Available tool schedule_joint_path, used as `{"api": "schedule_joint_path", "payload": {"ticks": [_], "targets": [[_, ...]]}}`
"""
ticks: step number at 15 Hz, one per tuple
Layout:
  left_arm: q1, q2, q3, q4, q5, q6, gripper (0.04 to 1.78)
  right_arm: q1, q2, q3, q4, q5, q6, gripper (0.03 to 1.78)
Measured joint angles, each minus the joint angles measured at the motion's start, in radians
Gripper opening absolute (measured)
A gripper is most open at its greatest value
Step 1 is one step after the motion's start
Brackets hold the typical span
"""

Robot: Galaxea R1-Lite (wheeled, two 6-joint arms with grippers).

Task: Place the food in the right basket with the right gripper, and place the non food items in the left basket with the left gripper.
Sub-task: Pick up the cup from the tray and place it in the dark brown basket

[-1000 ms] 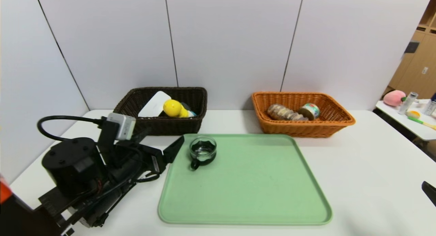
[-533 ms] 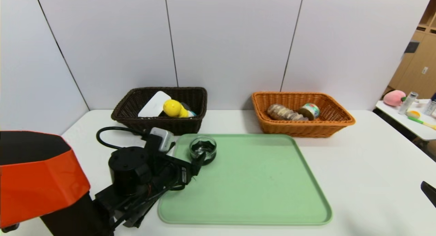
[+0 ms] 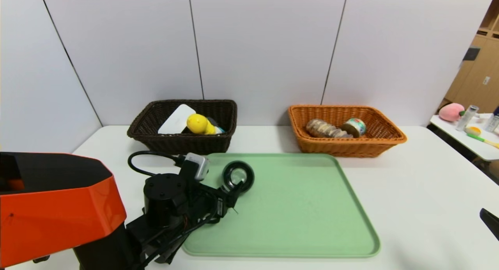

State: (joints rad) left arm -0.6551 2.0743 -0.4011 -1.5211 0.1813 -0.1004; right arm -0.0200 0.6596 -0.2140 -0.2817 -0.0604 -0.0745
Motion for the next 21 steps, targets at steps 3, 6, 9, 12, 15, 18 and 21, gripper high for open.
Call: {"api": "schedule_joint_path", "payload": {"ticks": [3, 6, 9, 12, 15, 18, 21], "targets": [[0.000, -0.002, -0.010, 0.000, 0.001, 0.001, 1.69, 0.000, 0.001, 0.003, 0.000, 0.001, 0.000, 1.70], [0.000, -0.014, -0.019, 0.000, 0.003, 0.002, 1.69, 0.000, 0.000, 0.008, -0.001, 0.006, 0.000, 1.70], [0.001, -0.029, -0.053, 0.000, 0.031, 0.000, 1.69, 0.000, -0.011, 0.022, 0.000, 0.008, 0.001, 1.70], [-0.002, -0.043, -0.062, 0.000, 0.035, -0.001, 1.69, 0.000, -0.024, 0.025, 0.000, 0.006, 0.001, 1.70], [-0.042, -0.073, -0.047, 0.000, 0.034, -0.029, 1.69, 0.000, -0.029, 0.024, -0.001, 0.007, 0.000, 1.70], [-0.087, -0.113, 0.000, 0.000, 0.034, -0.045, 1.69, 0.000, -0.031, 0.022, -0.001, 0.007, -0.001, 1.70], [-0.096, -0.122, 0.008, 0.000, 0.034, -0.044, 1.69, 0.000, -0.031, 0.023, -0.001, 0.007, -0.001, 1.70]]}}
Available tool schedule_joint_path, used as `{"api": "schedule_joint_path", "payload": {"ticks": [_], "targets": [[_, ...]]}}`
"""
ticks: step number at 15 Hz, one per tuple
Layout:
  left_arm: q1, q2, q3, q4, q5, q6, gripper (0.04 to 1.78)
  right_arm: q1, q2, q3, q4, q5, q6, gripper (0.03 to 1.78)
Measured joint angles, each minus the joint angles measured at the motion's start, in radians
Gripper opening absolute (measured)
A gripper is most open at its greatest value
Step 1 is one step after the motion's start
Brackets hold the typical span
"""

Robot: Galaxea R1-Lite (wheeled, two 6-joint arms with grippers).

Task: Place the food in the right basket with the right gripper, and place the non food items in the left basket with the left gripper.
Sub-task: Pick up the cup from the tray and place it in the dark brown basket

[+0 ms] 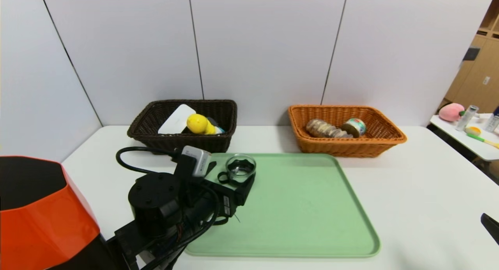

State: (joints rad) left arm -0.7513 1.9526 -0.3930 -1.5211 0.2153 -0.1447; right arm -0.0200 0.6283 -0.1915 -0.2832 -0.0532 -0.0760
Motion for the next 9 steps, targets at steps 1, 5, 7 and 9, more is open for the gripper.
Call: {"api": "schedule_joint_path", "payload": {"ticks": [1, 5, 7, 9], "targets": [[-0.001, 0.003, -0.002, 0.000, 0.000, 0.000, 1.69, 0.000, 0.000, 0.000, 0.000, 0.000, 0.000, 1.70], [-0.002, 0.028, -0.013, 0.000, -0.002, -0.001, 1.69, 0.000, 0.000, 0.000, 0.001, 0.000, 0.000, 1.70], [-0.002, 0.053, -0.028, 0.000, -0.002, -0.001, 1.69, 0.000, 0.001, 0.001, 0.001, 0.001, 0.001, 1.70], [-0.001, 0.087, -0.069, 0.000, -0.002, 0.000, 1.69, 0.000, 0.000, 0.003, 0.001, 0.000, 0.001, 1.70]]}}
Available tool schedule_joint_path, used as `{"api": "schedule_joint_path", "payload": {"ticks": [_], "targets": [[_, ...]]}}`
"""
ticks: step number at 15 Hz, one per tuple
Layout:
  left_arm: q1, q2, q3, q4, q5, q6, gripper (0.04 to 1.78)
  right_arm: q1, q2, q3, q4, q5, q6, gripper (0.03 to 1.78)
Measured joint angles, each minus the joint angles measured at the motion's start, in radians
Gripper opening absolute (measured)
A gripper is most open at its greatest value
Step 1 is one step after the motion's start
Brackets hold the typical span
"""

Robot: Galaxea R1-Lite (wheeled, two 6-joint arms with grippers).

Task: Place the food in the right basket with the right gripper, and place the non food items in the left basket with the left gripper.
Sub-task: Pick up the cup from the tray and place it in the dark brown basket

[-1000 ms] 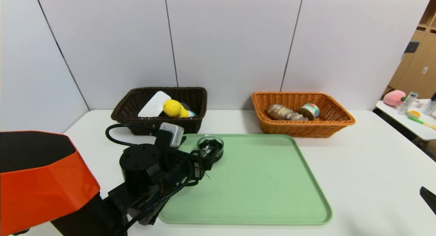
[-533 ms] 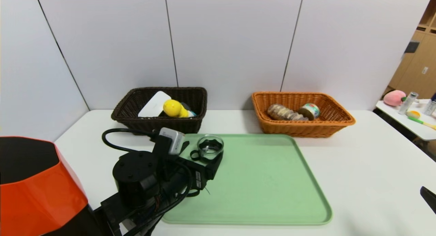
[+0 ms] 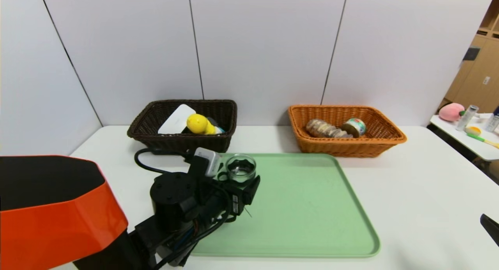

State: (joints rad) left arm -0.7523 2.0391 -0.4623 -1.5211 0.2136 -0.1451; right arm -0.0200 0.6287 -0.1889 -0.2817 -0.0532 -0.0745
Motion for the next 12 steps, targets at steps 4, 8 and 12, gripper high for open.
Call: {"api": "schedule_joint_path", "payload": {"ticks": [4, 8, 12], "targets": [[0.001, 0.062, -0.046, 0.000, 0.000, 0.005, 1.69, 0.000, 0.000, 0.000, 0.000, 0.000, 0.001, 1.70], [0.013, 0.104, -0.060, 0.000, 0.001, 0.006, 1.69, 0.000, 0.000, 0.001, 0.005, 0.002, 0.002, 1.70], [0.052, 0.120, -0.084, 0.000, 0.000, 0.011, 1.69, 0.000, -0.001, 0.017, 0.007, 0.001, 0.004, 1.70]]}}
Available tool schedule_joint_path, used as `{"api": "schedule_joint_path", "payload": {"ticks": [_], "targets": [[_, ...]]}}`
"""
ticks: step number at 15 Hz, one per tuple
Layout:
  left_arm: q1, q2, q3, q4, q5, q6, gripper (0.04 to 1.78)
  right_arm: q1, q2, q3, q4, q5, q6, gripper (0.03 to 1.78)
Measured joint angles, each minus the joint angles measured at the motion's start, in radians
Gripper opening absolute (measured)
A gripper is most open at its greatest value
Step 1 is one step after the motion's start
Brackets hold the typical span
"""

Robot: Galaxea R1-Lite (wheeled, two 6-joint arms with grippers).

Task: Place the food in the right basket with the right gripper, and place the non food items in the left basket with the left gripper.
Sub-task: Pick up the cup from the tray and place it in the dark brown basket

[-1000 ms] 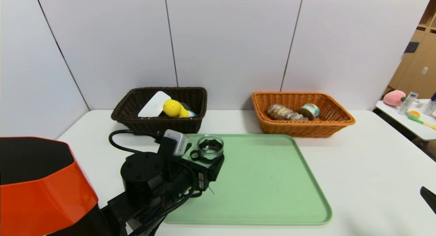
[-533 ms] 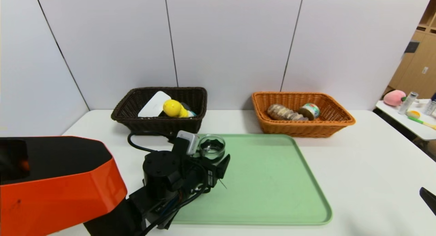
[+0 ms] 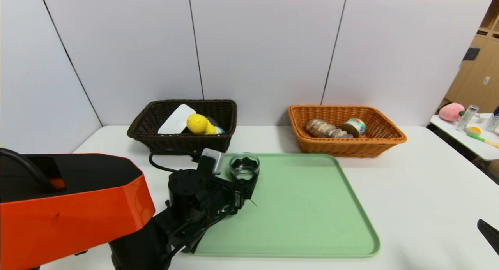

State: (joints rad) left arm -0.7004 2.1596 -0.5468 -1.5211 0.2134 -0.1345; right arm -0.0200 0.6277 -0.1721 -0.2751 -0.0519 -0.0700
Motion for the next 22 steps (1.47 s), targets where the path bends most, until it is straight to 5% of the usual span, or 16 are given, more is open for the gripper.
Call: {"api": "schedule_joint_path", "payload": {"ticks": [16, 22], "targets": [[-0.028, 0.023, -0.050, 0.000, 0.000, -0.001, 1.69, 0.000, 0.000, 0.006, -0.001, 0.006, 0.000, 1.70], [-0.028, 0.025, -0.048, 0.000, 0.002, 0.000, 0.87, 0.000, -0.001, 0.006, 0.000, 0.006, 0.002, 1.70]]}}
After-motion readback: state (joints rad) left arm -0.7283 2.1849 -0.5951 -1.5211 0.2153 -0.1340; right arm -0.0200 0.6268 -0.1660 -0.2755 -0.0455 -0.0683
